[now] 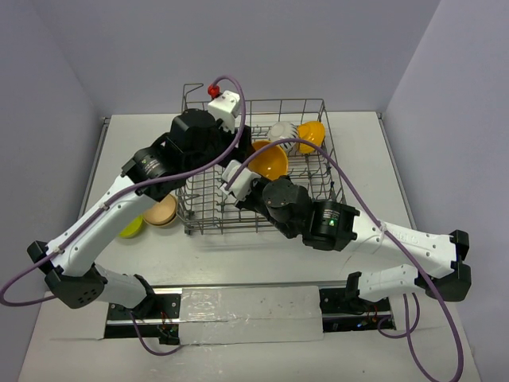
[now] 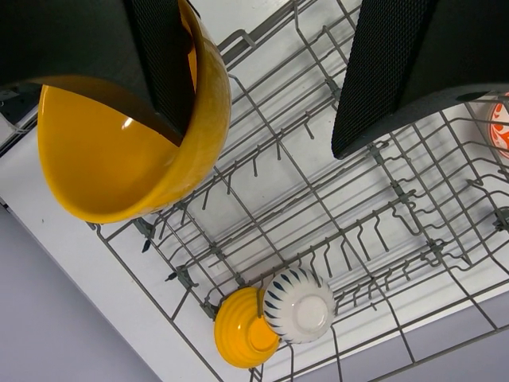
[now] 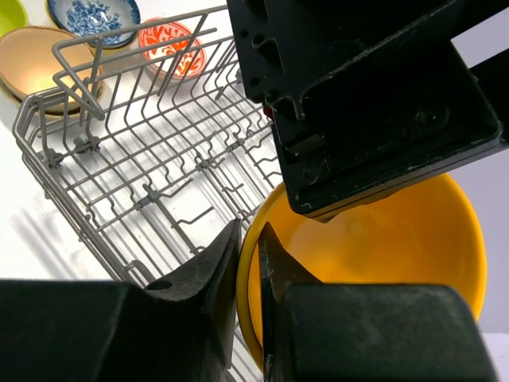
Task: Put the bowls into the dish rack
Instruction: Pass from the left arm to the right
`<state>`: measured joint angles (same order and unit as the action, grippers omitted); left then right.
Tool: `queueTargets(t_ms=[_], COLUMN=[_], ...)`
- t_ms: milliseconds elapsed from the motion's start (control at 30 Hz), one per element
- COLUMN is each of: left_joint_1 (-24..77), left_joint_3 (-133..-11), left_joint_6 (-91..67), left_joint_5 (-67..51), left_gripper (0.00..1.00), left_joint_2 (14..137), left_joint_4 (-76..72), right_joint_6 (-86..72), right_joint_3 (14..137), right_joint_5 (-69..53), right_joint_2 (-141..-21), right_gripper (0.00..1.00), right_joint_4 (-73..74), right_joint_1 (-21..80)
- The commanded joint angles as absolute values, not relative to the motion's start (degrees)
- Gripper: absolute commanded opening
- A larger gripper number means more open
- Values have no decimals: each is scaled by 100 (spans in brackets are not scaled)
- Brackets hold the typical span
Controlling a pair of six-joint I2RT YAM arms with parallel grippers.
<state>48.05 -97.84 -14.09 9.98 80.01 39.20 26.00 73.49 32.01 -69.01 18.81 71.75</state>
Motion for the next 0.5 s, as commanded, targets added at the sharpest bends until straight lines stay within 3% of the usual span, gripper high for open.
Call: queueTargets(t_ms=[0,467], left_joint_1=[4649,4658], left_joint_3=[-9959,-9484], left_joint_6=[-1380,-1661], left_joint_5=[1003,-220], left_gripper=[71,77], left_joint_2=[7866,7304], left_joint_4=[3525,3480], right_joint_6=[2514,2391], right_joint_3=[7295,7506], right_joint_5=[3366,2874], right_joint_2=[-6715,-7101], right_gripper=[0,0], right_joint_4=[1837,1854], right_joint_1=[7190,6715])
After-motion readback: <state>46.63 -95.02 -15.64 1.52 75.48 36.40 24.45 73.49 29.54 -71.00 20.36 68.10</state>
